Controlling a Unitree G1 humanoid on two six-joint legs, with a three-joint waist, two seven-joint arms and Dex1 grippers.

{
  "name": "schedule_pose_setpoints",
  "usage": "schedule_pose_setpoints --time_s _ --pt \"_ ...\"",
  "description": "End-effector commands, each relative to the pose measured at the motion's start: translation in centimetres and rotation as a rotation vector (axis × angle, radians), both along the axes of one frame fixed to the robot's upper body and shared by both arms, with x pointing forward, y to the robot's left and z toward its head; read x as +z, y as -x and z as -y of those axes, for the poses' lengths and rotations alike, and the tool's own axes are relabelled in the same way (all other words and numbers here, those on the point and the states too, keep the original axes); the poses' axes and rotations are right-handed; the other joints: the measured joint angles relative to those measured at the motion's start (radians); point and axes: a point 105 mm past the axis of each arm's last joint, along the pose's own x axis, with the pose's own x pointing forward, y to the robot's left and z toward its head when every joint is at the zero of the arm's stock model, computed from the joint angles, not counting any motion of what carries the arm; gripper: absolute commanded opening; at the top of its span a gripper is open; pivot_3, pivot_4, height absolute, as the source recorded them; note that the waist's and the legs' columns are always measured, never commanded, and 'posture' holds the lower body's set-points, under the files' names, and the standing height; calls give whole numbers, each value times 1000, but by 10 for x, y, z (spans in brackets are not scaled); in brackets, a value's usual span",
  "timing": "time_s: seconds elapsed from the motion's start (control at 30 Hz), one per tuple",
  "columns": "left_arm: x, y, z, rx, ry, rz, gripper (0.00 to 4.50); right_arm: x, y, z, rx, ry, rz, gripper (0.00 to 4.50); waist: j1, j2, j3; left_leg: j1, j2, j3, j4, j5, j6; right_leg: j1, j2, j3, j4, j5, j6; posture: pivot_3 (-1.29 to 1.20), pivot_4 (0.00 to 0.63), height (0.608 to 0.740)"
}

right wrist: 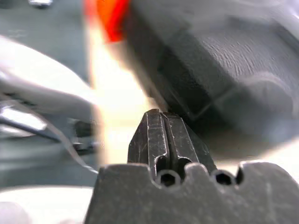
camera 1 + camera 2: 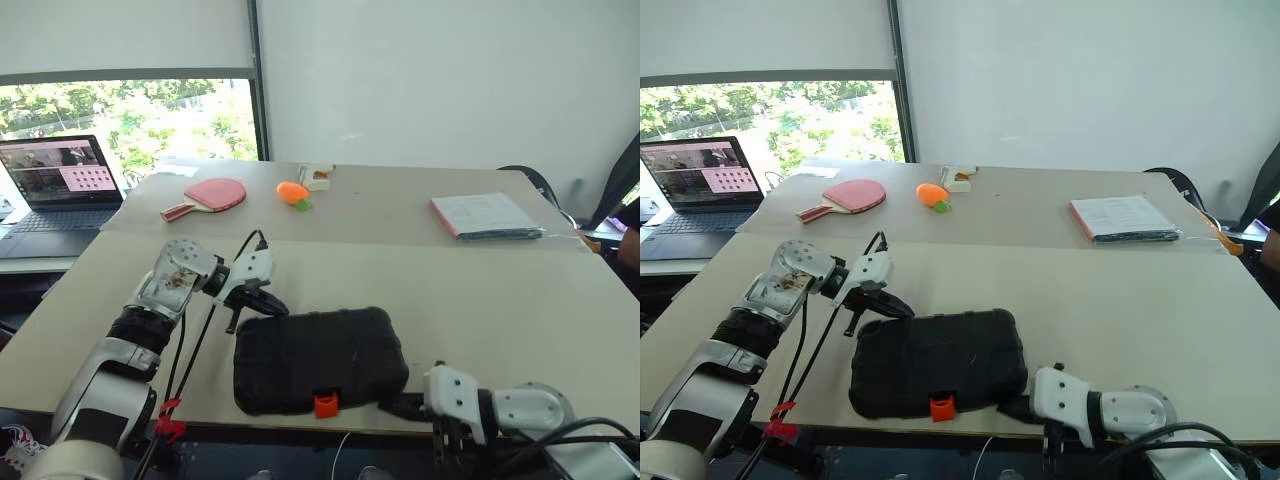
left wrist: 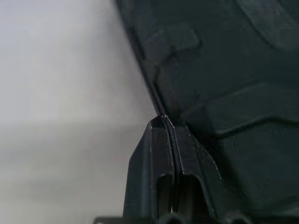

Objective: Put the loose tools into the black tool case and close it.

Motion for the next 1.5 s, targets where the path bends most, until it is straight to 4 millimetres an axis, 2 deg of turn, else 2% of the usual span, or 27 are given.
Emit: schedule_pose_setpoints --time_s 0.03,0.07,0.17,0.3,0.4,0.47,0.7,0.87,1.03,1.13,1.2,1.5 --pt "-8 15 6 -55 -11 -47 75 22 -14 9 -56 -21 83 0 6 0 0 0 0 0 0 0 0 0 0 0 0 0 0 0 150 740" --pt "-8 16 5 -45 -10 -43 75 22 -13 10 -51 -20 80 0 9 0 0 0 0 0 0 0 0 0 0 0 0 0 0 0 150 740" --pt "3 -5 -1 74 36 58 75 22 2 6 -2 -33 35 0 16 0 0 0 -1 0 0 -1 1 1 -1 0 -1 0 0 0 150 740" --pt "50 -22 -1 216 225 1 75 23 21 1 49 -44 -8 0 20 -1 1 -2 -1 -1 1 -1 1 0 -1 -2 -1 0 0 0 150 740" --pt "79 -8 15 154 336 -82 75 21 24 -1 43 -48 -18 0 15 -2 1 -4 -1 -3 3 0 1 0 -1 -3 -1 0 1 0 150 740" --pt "85 7 27 78 347 -132 75 20 25 -3 45 -50 -22 0 14 -1 1 -3 -1 -5 3 -1 1 0 -1 -2 -1 0 1 0 150 740" --pt "47 34 62 -117 165 -144 75 22 28 -15 80 -78 -33 0 12 -1 0 -1 -1 -6 1 0 1 0 -1 -1 0 0 1 0 150 740" --pt "6 32 70 -164 -14 -61 75 20 38 -25 141 -87 -83 0 14 -1 0 -1 -1 -5 2 0 1 1 -1 -1 0 0 0 0 150 740" --pt "-17 29 70 -190 -97 -19 75 16 40 -35 178 -97 -102 0 15 1 -1 2 -1 -5 2 0 1 4 -1 -2 -1 0 1 0 150 740" --pt "-22 28 69 -193 -106 -19 75 12 36 -39 187 -91 -106 0 16 2 -1 8 -1 -4 1 0 1 12 -1 -2 -3 -1 2 0 150 740" --pt "-21 28 69 -190 -99 -23 75 11 30 -41 180 -93 -101 0 16 2 -2 15 -1 -3 1 -1 1 19 -1 -3 -5 -5 8 0 150 740" --pt "-21 29 70 -173 -78 -24 75 -1 15 -46 172 -74 -85 0 14 4 -5 18 -1 -3 0 -1 1 23 0 -2 -5 -5 8 0 150 740"
